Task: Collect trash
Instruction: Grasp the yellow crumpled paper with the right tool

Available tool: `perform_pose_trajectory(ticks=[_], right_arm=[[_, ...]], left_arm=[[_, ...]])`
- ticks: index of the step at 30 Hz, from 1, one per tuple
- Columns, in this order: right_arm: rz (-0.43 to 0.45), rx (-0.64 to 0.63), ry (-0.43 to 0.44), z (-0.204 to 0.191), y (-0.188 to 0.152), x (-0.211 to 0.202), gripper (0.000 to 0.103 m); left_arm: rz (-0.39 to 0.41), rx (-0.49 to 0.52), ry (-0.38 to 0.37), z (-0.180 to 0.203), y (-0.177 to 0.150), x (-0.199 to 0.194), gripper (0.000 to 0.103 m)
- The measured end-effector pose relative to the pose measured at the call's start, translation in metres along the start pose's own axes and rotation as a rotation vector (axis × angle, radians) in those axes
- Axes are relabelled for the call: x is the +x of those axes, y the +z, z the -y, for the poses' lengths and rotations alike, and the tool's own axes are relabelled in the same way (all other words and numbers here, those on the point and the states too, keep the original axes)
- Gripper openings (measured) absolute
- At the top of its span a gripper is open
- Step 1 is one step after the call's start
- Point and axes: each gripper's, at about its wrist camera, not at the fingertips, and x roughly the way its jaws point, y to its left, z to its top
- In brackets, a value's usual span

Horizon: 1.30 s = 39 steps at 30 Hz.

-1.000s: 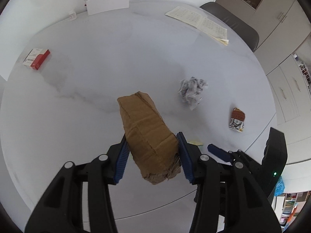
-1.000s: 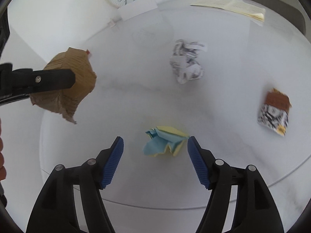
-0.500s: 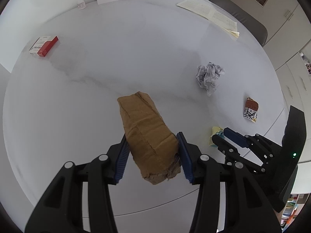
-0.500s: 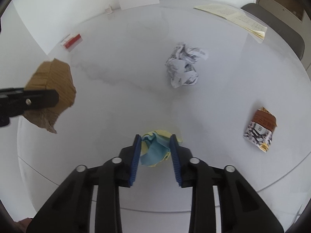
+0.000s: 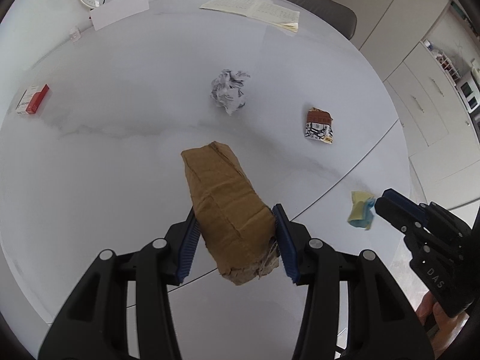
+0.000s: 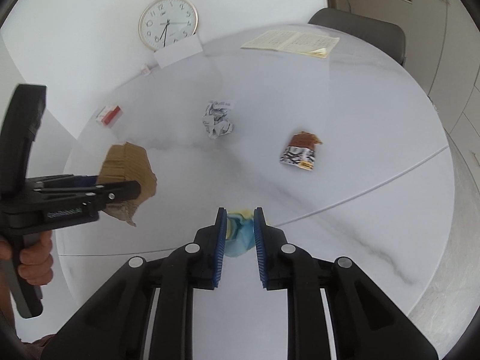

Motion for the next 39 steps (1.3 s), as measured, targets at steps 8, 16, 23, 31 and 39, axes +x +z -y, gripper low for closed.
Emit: perform_pose_trajectory(ticks=[8,16,23,31,39], right_arm=[[0.009,0.074,-0.029,0.029,-0.04,-0.041,0.018],[-0.058,0.01,-0.014,0.017,-0.042,0.011,0.063],[-0.165,-0.017,-0.063,0.01,-0.033,0.08,0.063],[-0.189,-0.036,-0.202,0.007,-0.029,0.095,0.063],[-0.191,-0.011,-0.26,0.027,-0.032,0.093,0.056]], left_arm=[[-0.011,0.074,-0.032,0.037,-0.019,-0.001,0.047],[-0.025,0.07,-0.004,0.032,-0.033,0.0,0.047],[-0.033,0.045,0.005,0.02,-0.04,0.0,0.047],[-0.044,0.059,-0.006,0.023,-0.038,0.006,0.047],[-0.043,0.079,-0.019,0.031,-0.031,0.009,0.047]])
